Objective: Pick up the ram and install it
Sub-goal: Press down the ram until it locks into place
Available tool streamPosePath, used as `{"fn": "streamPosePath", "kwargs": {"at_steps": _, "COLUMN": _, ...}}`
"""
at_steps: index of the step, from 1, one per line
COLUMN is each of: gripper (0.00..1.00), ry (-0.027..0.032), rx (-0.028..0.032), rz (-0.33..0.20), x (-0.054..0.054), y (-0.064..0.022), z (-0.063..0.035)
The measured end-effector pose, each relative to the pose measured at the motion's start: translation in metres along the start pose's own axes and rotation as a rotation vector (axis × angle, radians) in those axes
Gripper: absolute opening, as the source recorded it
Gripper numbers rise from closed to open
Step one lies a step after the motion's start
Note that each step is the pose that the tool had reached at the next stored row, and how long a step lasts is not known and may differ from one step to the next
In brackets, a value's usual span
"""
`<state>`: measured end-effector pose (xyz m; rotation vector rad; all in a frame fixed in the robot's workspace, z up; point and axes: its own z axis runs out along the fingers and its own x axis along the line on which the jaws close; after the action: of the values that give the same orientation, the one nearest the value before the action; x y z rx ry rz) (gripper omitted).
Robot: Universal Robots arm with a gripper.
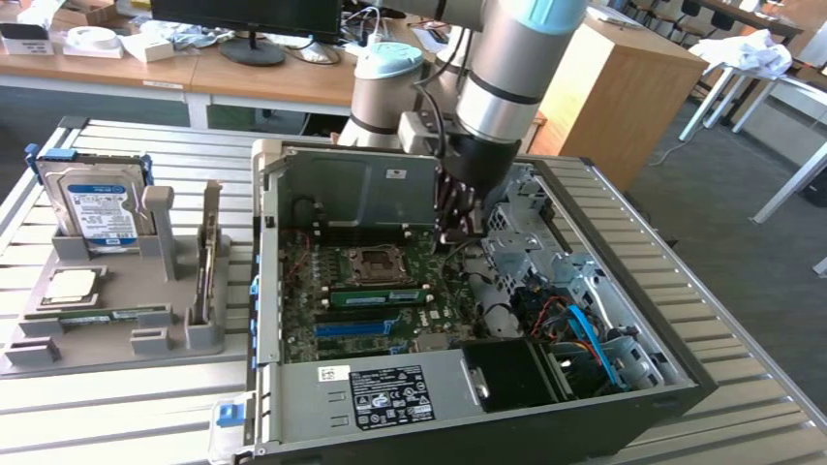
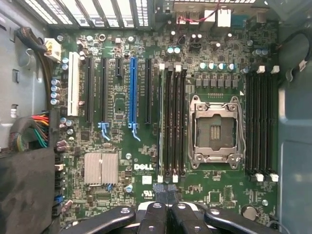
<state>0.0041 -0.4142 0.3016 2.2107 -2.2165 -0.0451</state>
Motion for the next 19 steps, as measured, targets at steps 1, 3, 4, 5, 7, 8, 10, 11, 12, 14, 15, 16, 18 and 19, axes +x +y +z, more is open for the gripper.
{"fn": "streamPosePath", "kwargs": {"at_steps": 1, "gripper": 0.10, "ry": 0.0000, "rx": 0.0000, "rz": 0.000, "x": 0.000, "y": -0.0001, "z": 0.0018}}
{"fn": "streamPosePath", "kwargs": {"at_steps": 3, "gripper": 0.10, "ry": 0.0001, "rx": 0.0000, "rz": 0.000, "x": 0.000, "y": -0.0002, "z": 0.0053}}
{"fn": "streamPosePath", "kwargs": {"at_steps": 4, "gripper": 0.10, "ry": -0.0001, "rx": 0.0000, "rz": 0.000, "x": 0.000, "y": -0.0002, "z": 0.0072}}
{"fn": "streamPosePath", "kwargs": {"at_steps": 5, "gripper": 0.10, "ry": 0.0000, "rx": 0.0000, "rz": 0.000, "x": 0.000, "y": -0.0003, "z": 0.0089}}
{"fn": "streamPosePath", "kwargs": {"at_steps": 7, "gripper": 0.10, "ry": 0.0001, "rx": 0.0000, "rz": 0.000, "x": 0.000, "y": -0.0003, "z": 0.0125}}
{"fn": "streamPosePath", "kwargs": {"at_steps": 8, "gripper": 0.10, "ry": 0.0002, "rx": -0.0001, "rz": 0.000, "x": 0.000, "y": -0.0004, "z": 0.0142}}
{"fn": "streamPosePath", "kwargs": {"at_steps": 10, "gripper": 0.10, "ry": 0.0000, "rx": 0.0000, "rz": 0.000, "x": 0.000, "y": -0.0005, "z": 0.0178}}
{"fn": "streamPosePath", "kwargs": {"at_steps": 11, "gripper": 0.10, "ry": 0.0000, "rx": 0.0000, "rz": 0.000, "x": 0.000, "y": -0.0005, "z": 0.0195}}
{"fn": "streamPosePath", "kwargs": {"at_steps": 12, "gripper": 0.10, "ry": 0.0000, "rx": 0.0000, "rz": 0.000, "x": 0.000, "y": -0.0006, "z": 0.0213}}
{"fn": "streamPosePath", "kwargs": {"at_steps": 14, "gripper": 0.10, "ry": 0.0000, "rx": 0.0000, "rz": 0.000, "x": 0.000, "y": -0.0007, "z": 0.0245}}
{"fn": "streamPosePath", "kwargs": {"at_steps": 15, "gripper": 0.10, "ry": 0.0000, "rx": 0.0000, "rz": 0.000, "x": 0.000, "y": -0.0007, "z": 0.0260}}
{"fn": "streamPosePath", "kwargs": {"at_steps": 16, "gripper": 0.10, "ry": 0.0000, "rx": 0.0000, "rz": 0.000, "x": 0.000, "y": -0.0008, "z": 0.0275}}
{"fn": "streamPosePath", "kwargs": {"at_steps": 18, "gripper": 0.10, "ry": 0.0001, "rx": -0.0001, "rz": 0.000, "x": 0.000, "y": -0.0009, "z": 0.0303}}
{"fn": "streamPosePath", "kwargs": {"at_steps": 19, "gripper": 0.10, "ry": 0.0001, "rx": -0.0001, "rz": 0.000, "x": 0.000, "y": -0.0009, "z": 0.0319}}
